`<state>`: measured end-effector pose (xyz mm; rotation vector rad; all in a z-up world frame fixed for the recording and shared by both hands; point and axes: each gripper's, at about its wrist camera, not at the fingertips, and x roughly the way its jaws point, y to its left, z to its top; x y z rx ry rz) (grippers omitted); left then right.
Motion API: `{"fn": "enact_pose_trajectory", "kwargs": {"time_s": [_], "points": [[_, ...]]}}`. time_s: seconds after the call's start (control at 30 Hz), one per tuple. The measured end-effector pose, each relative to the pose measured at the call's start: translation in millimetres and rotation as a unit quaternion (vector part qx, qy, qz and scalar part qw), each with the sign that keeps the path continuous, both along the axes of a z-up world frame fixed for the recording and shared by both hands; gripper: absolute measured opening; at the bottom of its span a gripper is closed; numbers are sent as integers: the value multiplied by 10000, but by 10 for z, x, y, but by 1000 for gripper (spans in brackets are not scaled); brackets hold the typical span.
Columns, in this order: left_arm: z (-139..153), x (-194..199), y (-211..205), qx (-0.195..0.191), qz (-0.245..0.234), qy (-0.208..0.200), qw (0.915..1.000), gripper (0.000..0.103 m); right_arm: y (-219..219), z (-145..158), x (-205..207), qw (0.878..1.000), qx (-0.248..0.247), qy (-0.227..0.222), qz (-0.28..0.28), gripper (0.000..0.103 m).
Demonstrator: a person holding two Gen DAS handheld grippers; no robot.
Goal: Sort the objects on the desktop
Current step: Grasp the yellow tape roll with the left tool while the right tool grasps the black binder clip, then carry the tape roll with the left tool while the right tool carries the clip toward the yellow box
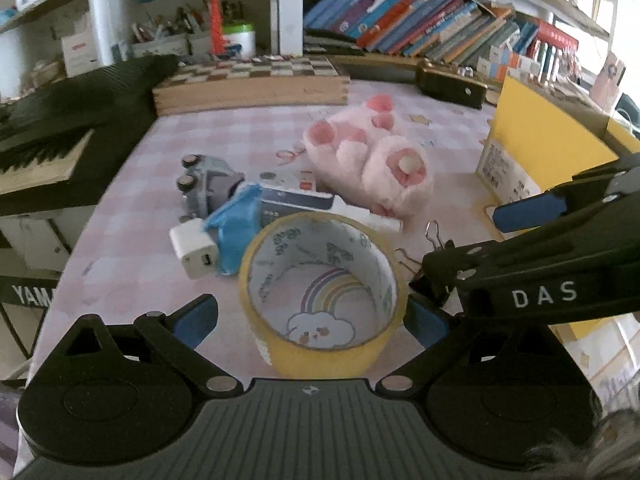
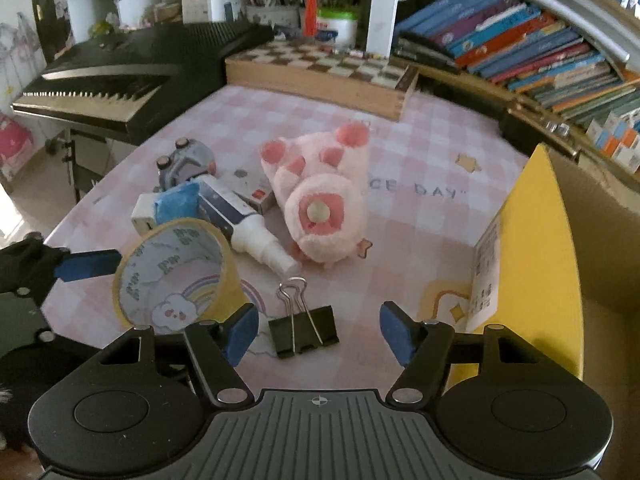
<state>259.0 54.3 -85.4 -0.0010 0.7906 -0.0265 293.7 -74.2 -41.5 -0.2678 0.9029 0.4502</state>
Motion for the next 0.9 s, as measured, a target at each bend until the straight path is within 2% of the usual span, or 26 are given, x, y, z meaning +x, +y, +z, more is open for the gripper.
{"fn": "enact_pose_trajectory", "kwargs": {"time_s": [0.1, 0.23, 0.33, 0.4, 0.53, 0.57, 0.6, 0.9], "points": [[-48, 22, 37, -134, -119, 128, 9998, 81, 9, -64, 35, 9998, 4, 182, 53, 67], [-1, -88, 163, -238, -2, 142, 9996, 80, 46, -137, 76, 9994, 7, 321, 157, 67], [70, -235, 304, -281, 282, 33, 9992, 80, 75, -189, 96, 9991, -8, 372, 223, 67], [119, -324, 415, -452, 545, -6, 9975, 80, 83, -232, 104, 9988, -1, 427, 235, 66], [209, -438, 556, -640, 927, -85, 9936, 80, 57, -251, 122, 9988, 126, 408, 237, 54], [230, -446, 573, -657, 973, -107, 9930, 80, 54, -246, 134, 9989, 155, 395, 215, 46], [252, -458, 587, -677, 1017, -135, 9924, 80, 43, -241, 146, 9989, 187, 382, 202, 44], [396, -503, 569, -714, 1025, -317, 9917, 80, 41, -157, 88, 9979, 469, 352, 263, 43]]}}
